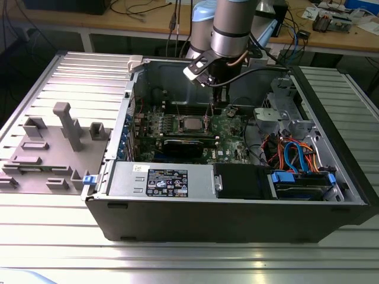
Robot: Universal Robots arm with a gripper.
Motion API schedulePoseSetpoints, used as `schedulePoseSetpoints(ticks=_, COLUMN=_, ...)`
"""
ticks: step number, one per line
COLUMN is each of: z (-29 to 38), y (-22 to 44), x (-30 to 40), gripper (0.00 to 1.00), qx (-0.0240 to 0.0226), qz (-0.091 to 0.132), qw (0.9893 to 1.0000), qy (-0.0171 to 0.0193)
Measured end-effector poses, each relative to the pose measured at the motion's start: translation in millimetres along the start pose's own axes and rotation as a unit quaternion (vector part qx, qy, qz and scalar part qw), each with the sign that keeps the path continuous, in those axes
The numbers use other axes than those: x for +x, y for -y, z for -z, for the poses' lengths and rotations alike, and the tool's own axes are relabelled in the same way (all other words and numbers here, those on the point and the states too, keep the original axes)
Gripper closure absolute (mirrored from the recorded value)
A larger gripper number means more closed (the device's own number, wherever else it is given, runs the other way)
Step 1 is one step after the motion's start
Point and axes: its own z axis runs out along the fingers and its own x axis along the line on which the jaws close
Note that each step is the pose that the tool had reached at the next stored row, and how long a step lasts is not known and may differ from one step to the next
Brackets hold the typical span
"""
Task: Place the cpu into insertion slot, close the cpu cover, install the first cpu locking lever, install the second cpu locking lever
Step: 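Close the cpu cover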
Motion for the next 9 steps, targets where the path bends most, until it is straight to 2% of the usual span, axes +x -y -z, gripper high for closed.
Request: schedulePoseSetpoints(ticks=9, z=0.1, y=3.2, x=0.0, gripper=0.89, qx=0.0, qz=0.0, qw=1.0, qy=0.0)
